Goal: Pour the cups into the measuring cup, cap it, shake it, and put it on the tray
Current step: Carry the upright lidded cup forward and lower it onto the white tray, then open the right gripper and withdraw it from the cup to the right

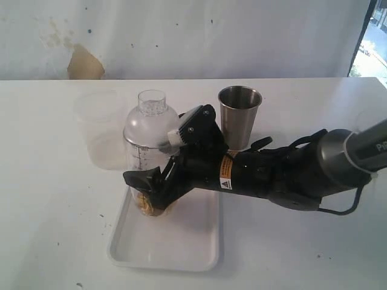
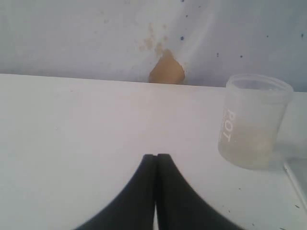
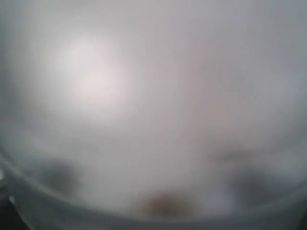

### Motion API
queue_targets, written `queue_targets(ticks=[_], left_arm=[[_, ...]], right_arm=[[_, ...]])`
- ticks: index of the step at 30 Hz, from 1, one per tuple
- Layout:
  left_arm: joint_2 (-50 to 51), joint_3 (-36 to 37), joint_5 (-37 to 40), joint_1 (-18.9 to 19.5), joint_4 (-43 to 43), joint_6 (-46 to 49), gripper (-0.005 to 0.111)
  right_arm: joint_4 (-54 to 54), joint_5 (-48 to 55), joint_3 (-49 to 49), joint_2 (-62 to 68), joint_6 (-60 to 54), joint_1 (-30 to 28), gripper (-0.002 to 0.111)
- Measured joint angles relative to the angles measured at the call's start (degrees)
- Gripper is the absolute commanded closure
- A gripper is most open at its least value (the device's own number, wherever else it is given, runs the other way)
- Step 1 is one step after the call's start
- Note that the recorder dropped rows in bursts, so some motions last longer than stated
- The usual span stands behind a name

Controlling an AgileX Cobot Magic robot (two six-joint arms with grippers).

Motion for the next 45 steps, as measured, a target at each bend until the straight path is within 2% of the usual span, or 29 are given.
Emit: queue_targets(ticks=[5, 7, 10, 12, 18, 25, 45], left_arm=[[0.0, 0.0, 0.0, 0.0, 0.0, 0.0, 0.107], [0.0, 0.0, 0.0, 0.0, 0.0, 0.0, 0.107], [0.0, 0.0, 0.0, 0.0, 0.0, 0.0, 0.107], [0.0, 0.0, 0.0, 0.0, 0.0, 0.0, 0.107], [0.0, 0.0, 0.0, 0.0, 0.0, 0.0, 0.107], [0.0, 0.0, 0.0, 0.0, 0.0, 0.0, 0.107], [0.0, 0.0, 0.0, 0.0, 0.0, 0.0, 0.107]], right_arm=[[-0.1, 1.4, 0.0, 0.0, 0.0, 0.0, 0.048], [0.0, 2.0, 0.0, 0.0, 0.0, 0.0, 0.035], [0.3, 3.5, 0.0, 0.0, 0.0, 0.0, 0.023], [0.4, 6.4, 0.0, -0.3, 0.0, 0.0, 0.024], [0.6, 6.2, -0.3, -2.1, -0.4, 0.0, 0.023], [0.6, 6.4, -0.3, -2.8, -2.8, 0.0, 0.003], [0.4, 12.5, -0.3, -16.0, -0.6, 0.0, 0.003]])
